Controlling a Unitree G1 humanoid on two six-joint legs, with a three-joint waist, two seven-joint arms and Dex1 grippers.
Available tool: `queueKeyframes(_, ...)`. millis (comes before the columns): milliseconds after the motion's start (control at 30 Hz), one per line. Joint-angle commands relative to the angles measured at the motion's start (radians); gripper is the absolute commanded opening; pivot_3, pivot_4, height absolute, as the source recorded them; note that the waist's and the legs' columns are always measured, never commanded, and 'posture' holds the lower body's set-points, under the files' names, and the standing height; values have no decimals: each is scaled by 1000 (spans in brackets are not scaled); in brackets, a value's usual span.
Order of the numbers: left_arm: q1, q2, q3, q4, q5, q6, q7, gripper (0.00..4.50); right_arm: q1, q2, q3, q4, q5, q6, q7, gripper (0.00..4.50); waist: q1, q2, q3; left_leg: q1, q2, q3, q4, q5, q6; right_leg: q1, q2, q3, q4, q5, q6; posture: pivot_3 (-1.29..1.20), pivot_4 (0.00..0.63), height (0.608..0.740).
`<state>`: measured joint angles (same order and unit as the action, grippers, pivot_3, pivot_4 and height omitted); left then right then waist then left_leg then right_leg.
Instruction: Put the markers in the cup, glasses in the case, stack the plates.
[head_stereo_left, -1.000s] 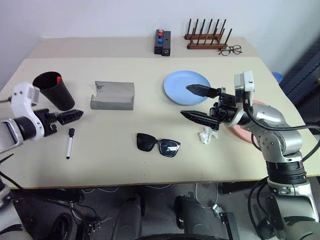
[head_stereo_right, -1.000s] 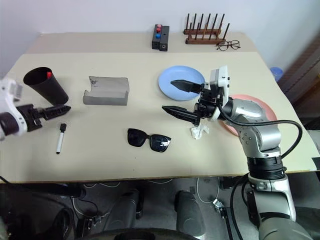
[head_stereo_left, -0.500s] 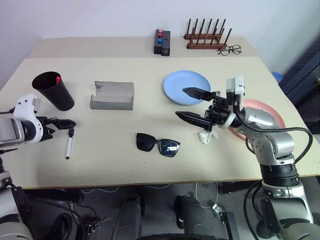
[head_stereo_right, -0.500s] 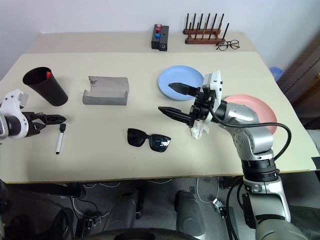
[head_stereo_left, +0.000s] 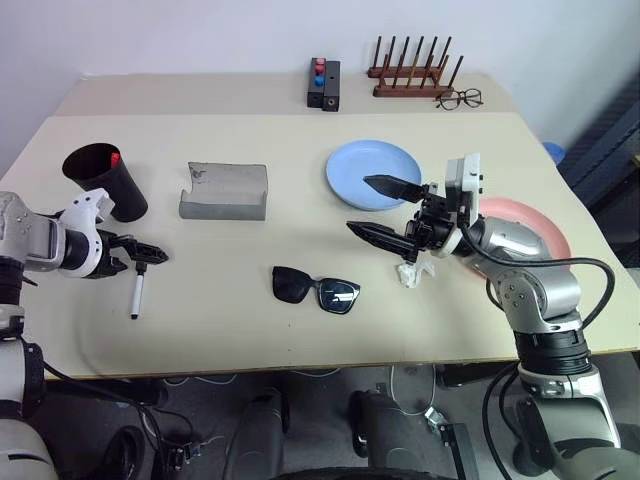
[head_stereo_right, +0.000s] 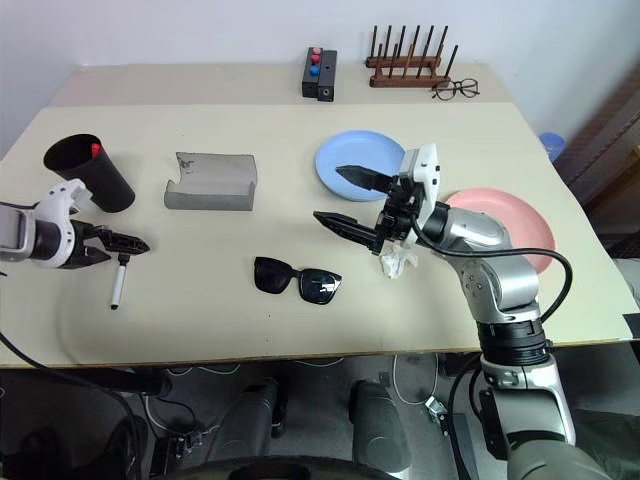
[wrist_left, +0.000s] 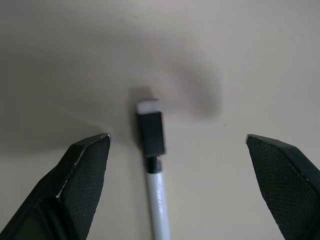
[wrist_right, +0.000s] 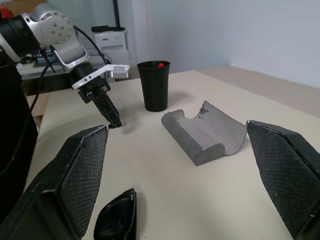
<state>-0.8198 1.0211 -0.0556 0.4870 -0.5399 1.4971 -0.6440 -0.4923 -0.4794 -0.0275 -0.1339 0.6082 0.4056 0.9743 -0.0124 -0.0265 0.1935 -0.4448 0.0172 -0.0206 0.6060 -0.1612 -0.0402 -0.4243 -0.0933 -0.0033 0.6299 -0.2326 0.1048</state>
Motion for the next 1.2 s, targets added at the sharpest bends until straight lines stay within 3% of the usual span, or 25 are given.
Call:
queueKeyframes(33, -18, -9, -30, 16, 27, -15, -41, 4490, -10, -3, -18, -29, 8, -10, -3, 4500, 0, 0, 0, 0, 0, 0, 0, 0, 0, 0, 0, 0, 0, 0, 0, 0, 150, 740)
queueKeyframes(167, -16, -26, -42, 34, 50, -12, -62, 4490, -8, -5, -21, -30, 7, -11, -6, 4500, 2, 1, -1, 0, 0, 0, 0, 0, 0, 0, 0, 0, 0, 0, 0, 0, 150, 740)
queueKeyframes(233, 3, -34, -48, 22, 52, 0, -74, 3962, -6, -7, -22, -29, 6, -12, -7, 4500, 2, 1, -1, 1, 0, 0, 0, 0, 0, 1, 0, 0, 0, 0, 0, 0, 150, 740)
queueKeyframes(300, 20, -43, -49, 6, 53, 9, -78, 3262, -4, -9, -23, -28, 6, -11, -7, 4500, 2, 2, -1, 1, 0, 0, 0, 0, 0, 1, 0, 0, 0, 0, 0, 0, 150, 740)
queueKeyframes(500, 34, -47, -32, -14, 68, 17, -80, 277, -5, -10, -23, -28, 2, -11, -12, 4500, 2, 2, -1, 1, -1, 0, 0, 0, 0, 1, -1, 0, 0, 0, 0, 0, 150, 740)
queueKeyframes(533, 27, -43, -29, -11, 71, 17, -82, 63, -5, -11, -22, -28, -1, -13, -13, 4500, 2, 2, -1, 1, -1, 0, 0, 0, 0, 1, -1, 0, 0, 0, 0, 0, 150, 740)
queueKeyframes(767, 109, 50, -13, -213, 22, 45, -142, 63, -9, -15, -27, -23, -3, -18, -13, 4500, -2, 2, -1, 0, -1, 0, 0, 0, 0, 1, -1, 0, 0, 0, 0, 0, 150, 740)
queueKeyframes(933, 185, 91, 103, -411, 17, -47, -125, 63, -20, -19, -34, -6, -5, -23, -4, 4500, -2, 2, 0, 0, 0, 0, 0, 0, 0, -1, -1, 0, 0, 0, 0, 0, 150, 740)
queueKeyframes(1100, 292, -82, 381, -592, 9, -476, -87, 63, -40, -5, -40, 26, -15, -43, -7, 4500, 3, 2, 0, -1, 0, 0, 0, 0, 0, 0, -4, 0, -2, 0, -1, 0, 150, 740)
queueKeyframes(1200, 304, -161, 476, -586, 4, -613, -59, 63, -53, 0, -39, 37, -13, -48, -6, 4500, 2, 2, 0, -1, -1, 1, 0, 0, 0, 0, -5, 0, -3, 0, -1, 0, 150, 740)
